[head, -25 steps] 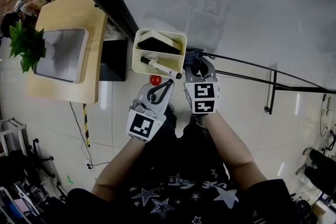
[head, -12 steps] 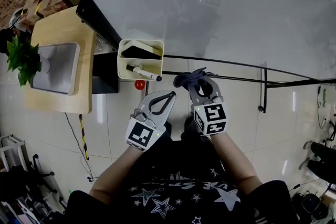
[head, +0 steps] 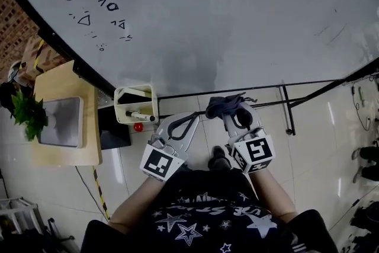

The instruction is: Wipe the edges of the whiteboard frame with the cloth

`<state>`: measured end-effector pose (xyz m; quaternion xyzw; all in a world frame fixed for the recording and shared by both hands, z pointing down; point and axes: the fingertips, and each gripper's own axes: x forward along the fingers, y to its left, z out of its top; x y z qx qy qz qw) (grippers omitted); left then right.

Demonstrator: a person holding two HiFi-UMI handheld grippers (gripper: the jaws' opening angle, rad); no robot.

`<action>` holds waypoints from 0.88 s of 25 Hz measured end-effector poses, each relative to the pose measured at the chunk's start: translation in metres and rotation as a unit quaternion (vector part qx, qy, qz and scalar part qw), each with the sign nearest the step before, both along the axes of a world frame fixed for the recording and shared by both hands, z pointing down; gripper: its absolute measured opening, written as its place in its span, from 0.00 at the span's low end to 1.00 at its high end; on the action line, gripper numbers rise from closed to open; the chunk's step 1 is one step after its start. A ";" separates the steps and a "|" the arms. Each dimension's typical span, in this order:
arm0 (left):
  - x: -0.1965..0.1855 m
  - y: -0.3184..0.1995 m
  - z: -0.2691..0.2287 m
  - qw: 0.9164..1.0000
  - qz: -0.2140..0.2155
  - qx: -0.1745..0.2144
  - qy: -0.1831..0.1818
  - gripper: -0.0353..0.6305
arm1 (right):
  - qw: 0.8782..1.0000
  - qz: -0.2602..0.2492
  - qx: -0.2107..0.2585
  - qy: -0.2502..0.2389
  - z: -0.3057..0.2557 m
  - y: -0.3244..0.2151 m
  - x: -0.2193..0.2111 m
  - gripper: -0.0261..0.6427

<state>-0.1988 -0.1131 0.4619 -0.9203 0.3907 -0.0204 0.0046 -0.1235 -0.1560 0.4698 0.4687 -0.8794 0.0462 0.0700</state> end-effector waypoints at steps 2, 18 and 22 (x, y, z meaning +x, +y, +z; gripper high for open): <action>0.006 -0.004 -0.004 1.000 -0.001 0.006 -0.008 0.06 | 1.000 -0.004 -0.002 0.009 0.003 0.001 0.007 0.16; -0.002 -0.007 0.017 0.999 -0.040 -0.031 -0.001 0.06 | 0.996 -0.069 -0.045 0.028 0.028 0.008 -0.016 0.15; 0.001 -0.005 0.017 0.999 -0.039 -0.031 -0.005 0.06 | 0.996 -0.070 -0.051 0.036 0.032 0.012 -0.013 0.15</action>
